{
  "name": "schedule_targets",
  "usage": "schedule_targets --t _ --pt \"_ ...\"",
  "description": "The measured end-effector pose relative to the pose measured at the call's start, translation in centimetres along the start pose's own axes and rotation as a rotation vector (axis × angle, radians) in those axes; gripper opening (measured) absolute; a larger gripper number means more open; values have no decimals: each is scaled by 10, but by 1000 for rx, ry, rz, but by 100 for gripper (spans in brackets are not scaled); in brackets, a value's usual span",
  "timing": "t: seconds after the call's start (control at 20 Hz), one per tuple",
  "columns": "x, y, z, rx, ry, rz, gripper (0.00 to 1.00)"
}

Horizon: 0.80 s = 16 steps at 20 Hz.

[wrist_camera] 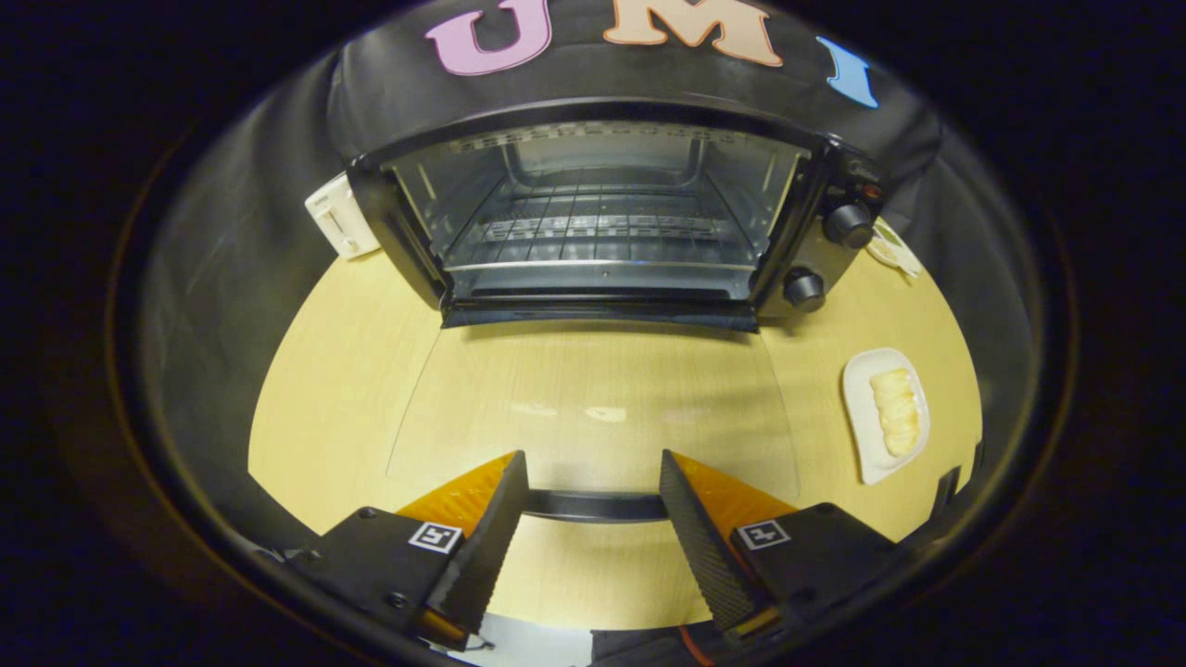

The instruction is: Open the toaster oven, put the food inside, and close the toaster oven door.

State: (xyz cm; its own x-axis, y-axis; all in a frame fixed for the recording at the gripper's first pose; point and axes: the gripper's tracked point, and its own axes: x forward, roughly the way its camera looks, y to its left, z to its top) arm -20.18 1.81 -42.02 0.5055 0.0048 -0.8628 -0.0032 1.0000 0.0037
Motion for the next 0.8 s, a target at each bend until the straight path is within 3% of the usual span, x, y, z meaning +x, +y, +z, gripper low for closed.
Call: schedule_targets --t 0.4,0.8 --pt "-7 -123 36 141 -53 -205 92" --pt "-3 -240 33 258 -8 -371 92"
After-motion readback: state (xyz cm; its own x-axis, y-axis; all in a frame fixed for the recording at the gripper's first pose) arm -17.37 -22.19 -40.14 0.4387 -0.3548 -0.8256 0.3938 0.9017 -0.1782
